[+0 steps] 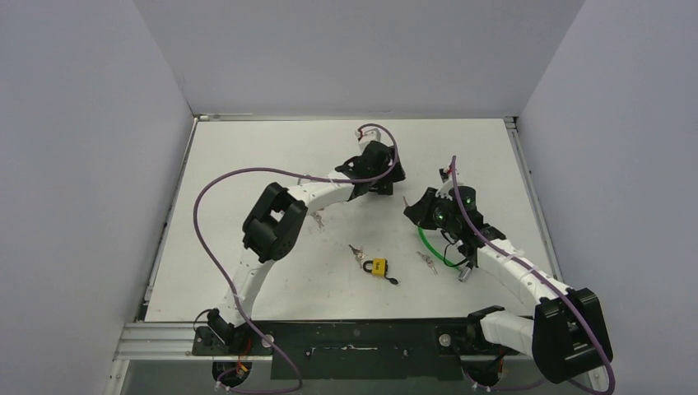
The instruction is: Unlock with the key
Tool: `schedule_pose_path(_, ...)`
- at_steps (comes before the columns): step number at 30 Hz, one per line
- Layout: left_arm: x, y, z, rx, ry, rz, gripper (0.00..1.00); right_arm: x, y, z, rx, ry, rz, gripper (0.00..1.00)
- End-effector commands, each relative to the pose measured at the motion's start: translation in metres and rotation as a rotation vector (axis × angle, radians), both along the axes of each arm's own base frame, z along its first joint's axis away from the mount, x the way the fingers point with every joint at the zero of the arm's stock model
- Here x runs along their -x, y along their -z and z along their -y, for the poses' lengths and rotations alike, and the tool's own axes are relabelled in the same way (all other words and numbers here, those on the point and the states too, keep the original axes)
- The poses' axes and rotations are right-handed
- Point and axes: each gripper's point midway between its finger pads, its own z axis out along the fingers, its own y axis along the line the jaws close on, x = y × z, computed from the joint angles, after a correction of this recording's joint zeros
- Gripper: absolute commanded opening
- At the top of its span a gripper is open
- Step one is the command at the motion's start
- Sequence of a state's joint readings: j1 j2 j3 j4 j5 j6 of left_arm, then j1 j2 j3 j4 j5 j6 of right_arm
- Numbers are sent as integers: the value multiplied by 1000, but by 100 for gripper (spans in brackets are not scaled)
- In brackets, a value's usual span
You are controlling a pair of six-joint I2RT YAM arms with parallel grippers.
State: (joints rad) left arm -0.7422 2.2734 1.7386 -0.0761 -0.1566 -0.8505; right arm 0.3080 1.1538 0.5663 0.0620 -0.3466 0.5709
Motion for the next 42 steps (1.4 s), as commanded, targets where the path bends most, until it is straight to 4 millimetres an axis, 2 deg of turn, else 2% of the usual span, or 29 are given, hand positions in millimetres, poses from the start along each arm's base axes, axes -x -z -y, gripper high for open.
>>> schedule_pose_path(1, -1, 30, -23, -238, -58, -31, 84, 0, -6, 10, 27, 26, 41, 0)
schedule_pose_path(7, 5, 44, -19, -341, -24, -51, 86, 2, -5, 12, 22, 33, 33, 0)
schedule_pose_path(10, 9, 48, -21, -391, -12, -67, 83, 3, -6, 12, 17, 35, 32, 0)
schedule_pose_path(13, 12, 46, -16, -386, 28, -64, 74, 3, -6, 12, 14, 34, 32, 0)
schedule_pose_path(19, 15, 20, -16, -431, 134, -19, 48, 4, -8, 10, 2, 34, 29, 0)
schedule_pose_path(25, 34, 9, -32, -575, 364, 26, 36, 4, -9, 9, -11, 33, 27, 0)
schedule_pose_path(28, 52, 9, -45, -606, 498, 37, 34, 5, -7, 7, -19, 24, 22, 0)
schedule_pose_path(31, 67, -4, -61, -586, 592, 68, 35, 7, -7, 3, -31, -1, 32, 0)
schedule_pose_path(32, 76, 0, -70, -581, 616, 60, 35, 8, -7, 1, -39, -12, 38, 0)
schedule_pose_path(37, 105, -17, -88, -552, 735, 129, 39, 16, 11, -10, -83, -84, 67, 0)
schedule_pose_path(42, 130, -9, -108, -618, 891, 162, 47, 23, 9, -31, -161, -182, 98, 0)
